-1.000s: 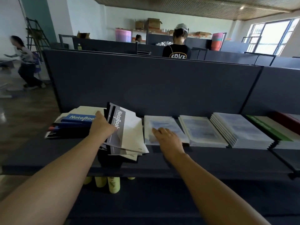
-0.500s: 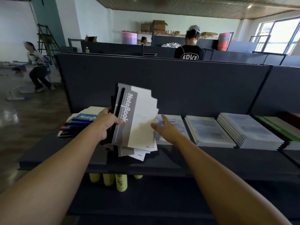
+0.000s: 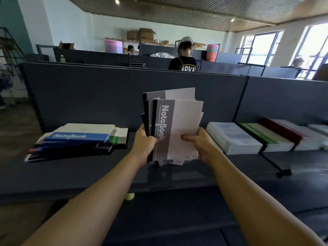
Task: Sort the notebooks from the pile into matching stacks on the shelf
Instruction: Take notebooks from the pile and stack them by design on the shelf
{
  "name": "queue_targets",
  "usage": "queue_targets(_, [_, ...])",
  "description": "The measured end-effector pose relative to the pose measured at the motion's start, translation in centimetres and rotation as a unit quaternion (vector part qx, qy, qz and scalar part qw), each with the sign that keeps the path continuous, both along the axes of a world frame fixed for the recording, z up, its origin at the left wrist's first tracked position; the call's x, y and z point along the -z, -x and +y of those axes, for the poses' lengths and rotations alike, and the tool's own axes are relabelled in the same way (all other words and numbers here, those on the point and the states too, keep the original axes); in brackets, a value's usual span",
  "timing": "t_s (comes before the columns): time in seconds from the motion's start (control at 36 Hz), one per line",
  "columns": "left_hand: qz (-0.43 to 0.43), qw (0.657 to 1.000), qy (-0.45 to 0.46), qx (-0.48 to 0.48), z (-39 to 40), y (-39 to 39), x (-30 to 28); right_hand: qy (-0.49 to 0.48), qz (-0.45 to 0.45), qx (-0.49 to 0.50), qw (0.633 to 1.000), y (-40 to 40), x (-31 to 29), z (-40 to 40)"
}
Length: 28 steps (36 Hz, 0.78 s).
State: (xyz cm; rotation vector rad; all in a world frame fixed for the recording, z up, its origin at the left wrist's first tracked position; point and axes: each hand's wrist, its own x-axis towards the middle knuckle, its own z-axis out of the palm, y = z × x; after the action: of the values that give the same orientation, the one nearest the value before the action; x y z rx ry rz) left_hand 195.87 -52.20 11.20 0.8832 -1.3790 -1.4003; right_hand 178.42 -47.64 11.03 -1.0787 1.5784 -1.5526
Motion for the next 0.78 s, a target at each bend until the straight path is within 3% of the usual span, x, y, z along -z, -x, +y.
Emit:
queue_targets(0.19, [0.01, 0.999, -0.007, 0.033, 0.6, 0.2, 0.5, 0.023, -0.11, -0.027, 0.993, 1.1, 0.9, 0.8])
queue_targets(0.28, [0.02, 0.999, -0.004, 0.026, 0.7, 0.0, 0.6, -0.001, -0.1, -0.005, 0.995, 0.9, 1.1, 0.6])
queue_targets(0.42, [-0.035, 0.999, -0.001, -0.002, 1.8, 0.8, 3.9, -0.072, -0.078, 0.014, 0.994, -1.0, 4.2, 0.9])
queue_targets(0.56, [-0.033, 0.999, 0.008, -0.003, 1.2, 1.2, 3.2, -0.047, -0.117, 0.031, 0.992, -0.7, 3.4, 0.7])
queue_targets(0.78, [-0.154, 0.986, 0.065, 0.007, 1.0, 1.1, 5.5, -0.133, -0.002, 0.02, 0.991, -0.4, 4.6, 1.6])
